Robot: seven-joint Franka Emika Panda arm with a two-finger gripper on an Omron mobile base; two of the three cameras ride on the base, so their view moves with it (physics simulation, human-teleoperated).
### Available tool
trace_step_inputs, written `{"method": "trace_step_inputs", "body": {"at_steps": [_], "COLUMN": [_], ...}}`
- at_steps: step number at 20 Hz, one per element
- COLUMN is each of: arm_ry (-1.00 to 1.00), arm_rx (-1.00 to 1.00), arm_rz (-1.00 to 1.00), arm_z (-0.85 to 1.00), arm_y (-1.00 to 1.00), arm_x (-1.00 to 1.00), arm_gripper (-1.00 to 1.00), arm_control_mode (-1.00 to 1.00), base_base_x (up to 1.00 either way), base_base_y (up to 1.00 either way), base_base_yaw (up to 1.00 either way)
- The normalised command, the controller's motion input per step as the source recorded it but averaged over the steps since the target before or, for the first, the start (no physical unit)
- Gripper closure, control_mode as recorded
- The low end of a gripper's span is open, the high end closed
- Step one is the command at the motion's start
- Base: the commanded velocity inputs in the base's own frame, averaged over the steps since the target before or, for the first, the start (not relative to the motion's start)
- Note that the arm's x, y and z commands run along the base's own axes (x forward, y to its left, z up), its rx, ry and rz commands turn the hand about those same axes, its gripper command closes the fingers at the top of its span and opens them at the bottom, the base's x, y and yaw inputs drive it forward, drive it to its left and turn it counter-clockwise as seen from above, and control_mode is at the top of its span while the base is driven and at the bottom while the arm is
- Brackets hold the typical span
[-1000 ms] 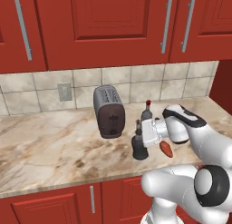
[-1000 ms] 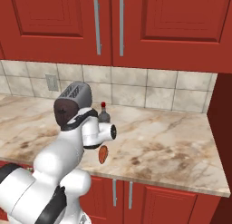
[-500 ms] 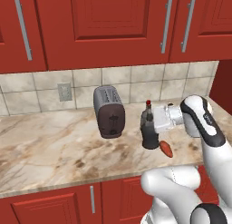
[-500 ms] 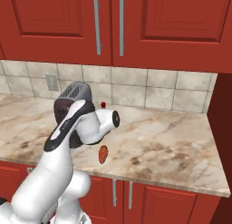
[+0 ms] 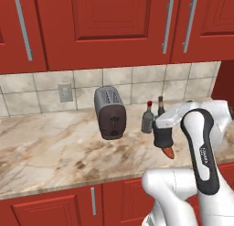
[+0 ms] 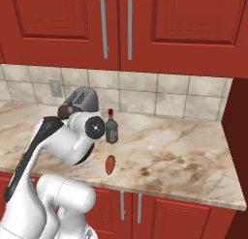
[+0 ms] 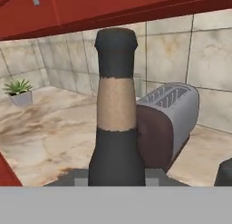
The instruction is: Place the liquors on the top shelf of the fridge to keep them out of children's reach, and place the sweet potato on lower shelves for easy access.
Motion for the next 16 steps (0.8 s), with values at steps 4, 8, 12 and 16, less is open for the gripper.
{"method": "trace_step_inputs", "body": {"at_steps": [4, 8, 12, 16], "arm_ry": [0.02, 0.07, 0.06, 0.0], "arm_rx": [-0.1, -0.06, -0.05, -0.02], "arm_rz": [-0.5, -0.4, -0.3, -0.21], "arm_z": [0.52, 0.51, 0.44, 0.07], "arm_y": [0.0, 0.0, -0.01, -0.01], "arm_x": [-0.28, -0.2, -0.24, -0.38], "arm_gripper": [1.0, 1.0, 1.0, 1.0], "arm_control_mode": [-1.0, -1.0, -1.0, -1.0], "base_base_x": [0.0, 0.0, 0.0, 0.0], "base_base_y": [0.0, 0.0, 0.0, 0.0], "base_base_yaw": [0.0, 0.0, 0.0, 0.0]}}
